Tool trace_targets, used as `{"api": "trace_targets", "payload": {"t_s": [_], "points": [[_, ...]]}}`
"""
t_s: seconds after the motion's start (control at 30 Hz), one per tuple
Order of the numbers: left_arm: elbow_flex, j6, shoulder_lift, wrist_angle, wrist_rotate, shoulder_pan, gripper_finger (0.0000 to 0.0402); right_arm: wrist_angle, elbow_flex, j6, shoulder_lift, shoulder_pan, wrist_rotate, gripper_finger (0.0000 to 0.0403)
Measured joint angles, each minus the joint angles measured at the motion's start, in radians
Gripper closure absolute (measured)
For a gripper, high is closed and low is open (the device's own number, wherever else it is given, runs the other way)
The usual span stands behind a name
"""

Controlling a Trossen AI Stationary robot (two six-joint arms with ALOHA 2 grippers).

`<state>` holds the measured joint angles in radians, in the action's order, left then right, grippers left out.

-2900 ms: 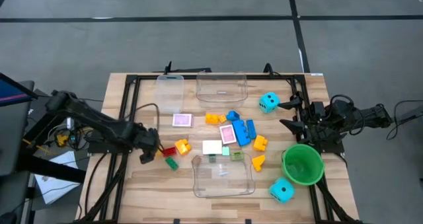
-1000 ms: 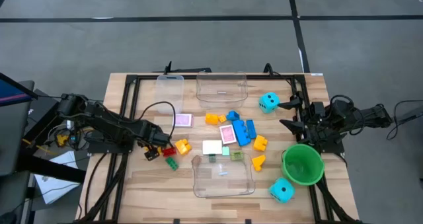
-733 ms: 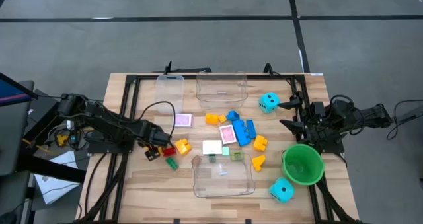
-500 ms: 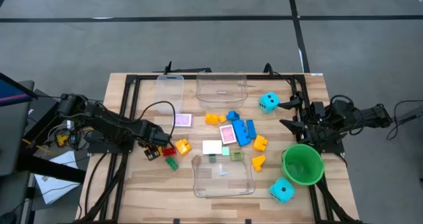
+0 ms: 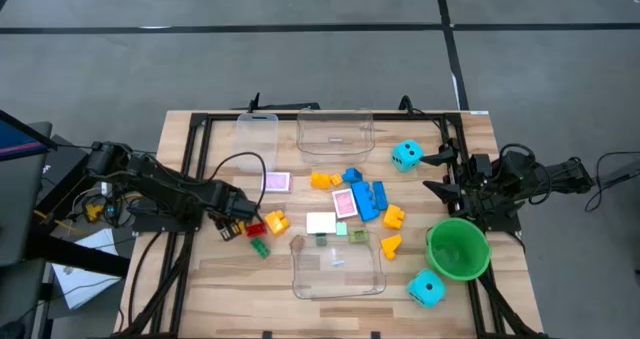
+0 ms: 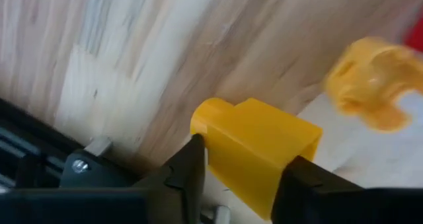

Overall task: Pick & Place Toys
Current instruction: Put the yellow game piece into the bottom transparent bin

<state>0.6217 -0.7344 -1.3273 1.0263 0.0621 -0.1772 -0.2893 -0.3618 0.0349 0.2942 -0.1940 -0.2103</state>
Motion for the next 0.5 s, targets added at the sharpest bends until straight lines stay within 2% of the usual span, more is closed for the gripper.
{"api": "trace_targets", "payload": {"t_s": [0.4, 0.5], "points": [[0.042, 0.057, -0.003, -0.025, -0.007, 0.0, 0.0392, 0.0, 0.0, 0.0, 0.0, 0.0, 0.0, 0.0125], [0.045, 0.079, -0.003, -0.044, -0.007, 0.0, 0.0396, 0.0, 0.0, 0.0, 0.0, 0.0, 0.0, 0.0125]]}}
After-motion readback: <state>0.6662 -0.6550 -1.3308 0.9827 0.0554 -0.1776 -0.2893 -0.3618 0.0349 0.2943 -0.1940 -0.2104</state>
